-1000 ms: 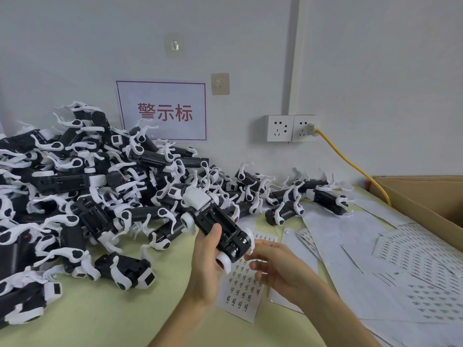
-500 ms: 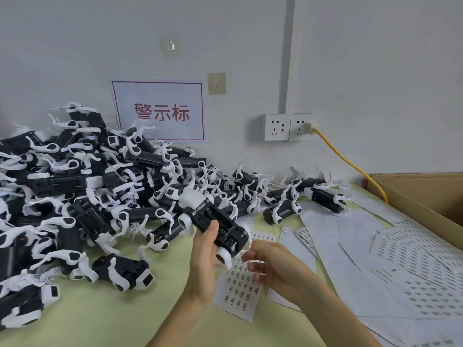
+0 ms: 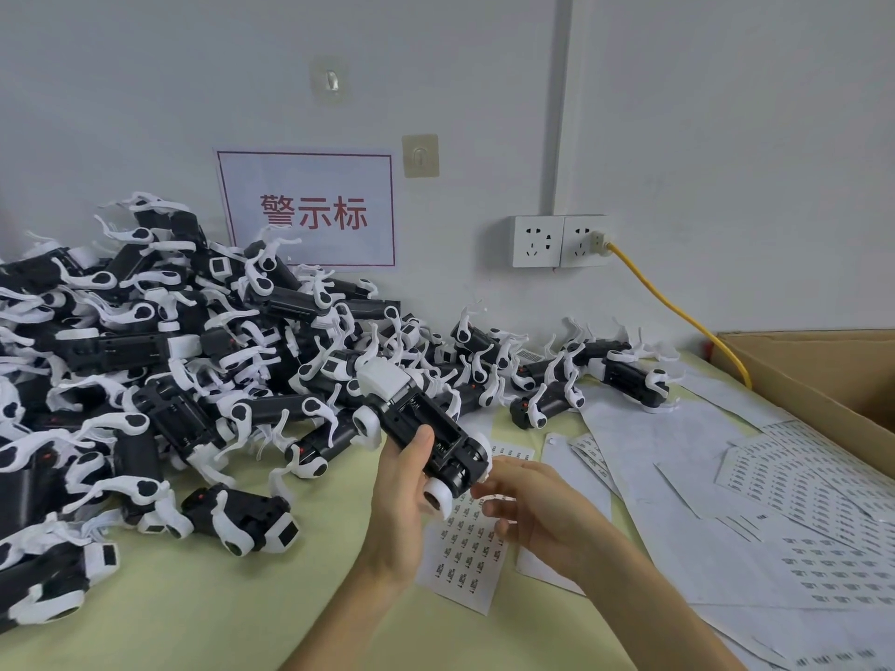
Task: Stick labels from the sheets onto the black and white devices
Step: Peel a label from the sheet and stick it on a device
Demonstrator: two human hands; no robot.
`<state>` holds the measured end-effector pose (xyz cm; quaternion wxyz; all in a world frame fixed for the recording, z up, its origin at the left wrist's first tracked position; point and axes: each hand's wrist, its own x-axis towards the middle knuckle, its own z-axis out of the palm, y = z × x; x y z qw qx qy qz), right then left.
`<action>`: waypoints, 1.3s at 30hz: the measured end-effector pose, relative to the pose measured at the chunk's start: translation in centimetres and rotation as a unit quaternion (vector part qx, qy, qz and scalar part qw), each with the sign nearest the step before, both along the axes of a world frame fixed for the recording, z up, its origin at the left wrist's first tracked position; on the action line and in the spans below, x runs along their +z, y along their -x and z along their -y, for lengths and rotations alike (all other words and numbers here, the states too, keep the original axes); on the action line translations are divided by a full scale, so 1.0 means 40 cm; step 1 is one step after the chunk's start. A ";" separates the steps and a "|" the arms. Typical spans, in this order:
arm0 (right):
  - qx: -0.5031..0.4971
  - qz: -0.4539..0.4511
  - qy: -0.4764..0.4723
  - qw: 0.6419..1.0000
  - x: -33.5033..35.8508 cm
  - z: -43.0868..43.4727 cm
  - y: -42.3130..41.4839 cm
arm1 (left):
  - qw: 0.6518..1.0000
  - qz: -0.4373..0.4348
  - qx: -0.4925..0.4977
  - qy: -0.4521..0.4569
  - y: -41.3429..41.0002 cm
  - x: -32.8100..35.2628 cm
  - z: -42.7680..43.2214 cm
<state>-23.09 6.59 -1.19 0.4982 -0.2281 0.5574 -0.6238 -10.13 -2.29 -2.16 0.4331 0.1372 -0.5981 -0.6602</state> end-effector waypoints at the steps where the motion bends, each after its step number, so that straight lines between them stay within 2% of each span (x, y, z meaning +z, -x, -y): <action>1: 0.000 -0.002 0.003 1.000 -0.001 0.000 0.000 | 1.000 0.007 0.000 0.012 -0.001 0.001 -0.003; 13: -0.015 -0.016 0.003 1.000 0.000 -0.002 0.007 | 0.999 0.010 -0.020 0.033 -0.005 0.000 -0.012; 15: -0.029 -0.084 0.004 0.996 -0.001 -0.003 0.005 | 0.999 0.012 -0.022 0.033 -0.005 0.001 -0.015; 17: -0.063 -0.200 0.002 0.978 -0.005 0.000 -0.003 | 0.999 0.022 -0.021 0.038 -0.003 0.000 -0.021; 20: -0.155 -0.386 0.008 0.909 -0.015 0.004 -0.013 | 0.998 0.042 -0.022 0.040 0.001 -0.004 -0.023; 22: -0.204 -0.444 0.029 0.872 -0.015 0.003 -0.011 | 0.998 0.052 -0.018 0.021 0.002 0.002 -0.019; 24: -0.224 -0.425 0.065 0.875 -0.011 -0.001 -0.008 | 0.998 0.050 -0.009 -0.026 0.002 0.011 -0.009; 28: -0.172 -0.296 0.150 0.928 0.007 -0.010 -0.010 | 0.993 0.049 -0.013 -0.102 0.001 0.029 0.009; 30: -0.097 -0.312 0.171 0.929 0.006 -0.013 -0.011 | 0.990 0.031 -0.017 -0.139 -0.003 0.032 0.018; 32: -0.045 -0.373 0.170 0.911 -0.004 -0.012 -0.029 | 0.985 0.016 -0.034 -0.168 -0.008 0.034 0.021; 35: -0.068 -0.393 0.183 0.898 -0.016 0.001 -0.051 | 0.987 0.024 -0.052 -0.151 -0.011 0.042 0.015; 39: -0.115 -0.270 0.209 0.933 0.009 -0.007 -0.021 | 0.983 0.016 -0.110 -0.148 -0.011 0.046 0.013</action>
